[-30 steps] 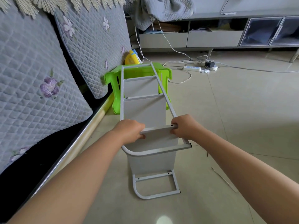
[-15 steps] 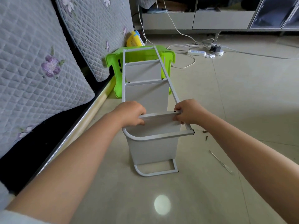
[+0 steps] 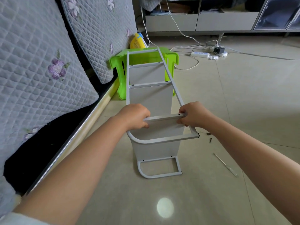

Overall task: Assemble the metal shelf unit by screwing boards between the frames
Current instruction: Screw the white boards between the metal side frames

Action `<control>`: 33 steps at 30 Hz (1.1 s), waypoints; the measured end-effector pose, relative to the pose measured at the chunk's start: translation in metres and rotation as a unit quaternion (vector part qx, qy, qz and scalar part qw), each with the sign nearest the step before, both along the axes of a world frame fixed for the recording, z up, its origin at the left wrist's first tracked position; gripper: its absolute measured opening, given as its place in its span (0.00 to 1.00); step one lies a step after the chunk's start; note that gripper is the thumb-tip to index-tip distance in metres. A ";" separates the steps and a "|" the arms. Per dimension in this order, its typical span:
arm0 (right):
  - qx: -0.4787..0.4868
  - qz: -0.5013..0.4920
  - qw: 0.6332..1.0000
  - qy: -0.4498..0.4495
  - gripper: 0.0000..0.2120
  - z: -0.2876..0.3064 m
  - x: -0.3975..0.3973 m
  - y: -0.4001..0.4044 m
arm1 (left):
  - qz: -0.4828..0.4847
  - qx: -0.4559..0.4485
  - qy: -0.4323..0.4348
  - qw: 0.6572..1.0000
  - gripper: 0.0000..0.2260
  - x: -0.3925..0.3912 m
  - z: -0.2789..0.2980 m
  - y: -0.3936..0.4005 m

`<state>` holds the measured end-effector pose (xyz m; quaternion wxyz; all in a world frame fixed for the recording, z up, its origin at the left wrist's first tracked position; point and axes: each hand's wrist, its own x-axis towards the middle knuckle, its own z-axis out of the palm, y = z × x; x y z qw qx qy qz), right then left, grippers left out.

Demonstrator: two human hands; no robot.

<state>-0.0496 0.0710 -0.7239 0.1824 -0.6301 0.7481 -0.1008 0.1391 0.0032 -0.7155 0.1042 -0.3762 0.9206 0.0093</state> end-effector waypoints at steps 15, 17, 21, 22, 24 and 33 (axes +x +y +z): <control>0.006 -0.001 1.000 -0.012 0.10 0.001 0.000 0.002 | 0.004 0.010 -0.006 1.000 0.11 0.000 0.004 0.004; 0.006 0.000 1.000 -0.010 0.10 0.001 0.000 0.002 | 0.003 0.009 -0.008 1.000 0.11 0.001 0.003 0.004; 0.005 0.001 1.000 -0.004 0.10 0.002 0.000 0.003 | 0.001 0.008 -0.011 1.000 0.10 0.000 0.003 0.005; 0.005 0.001 1.000 -0.005 0.11 0.002 0.000 0.003 | 0.000 0.006 -0.010 1.000 0.10 0.000 0.004 0.005; 0.006 0.002 1.000 -0.005 0.11 0.002 0.001 0.004 | -0.002 0.002 -0.009 1.000 0.11 0.000 0.004 0.006; 0.006 0.004 1.000 -0.007 0.12 0.005 0.001 0.004 | 0.013 0.010 0.001 1.000 0.12 0.001 0.004 0.009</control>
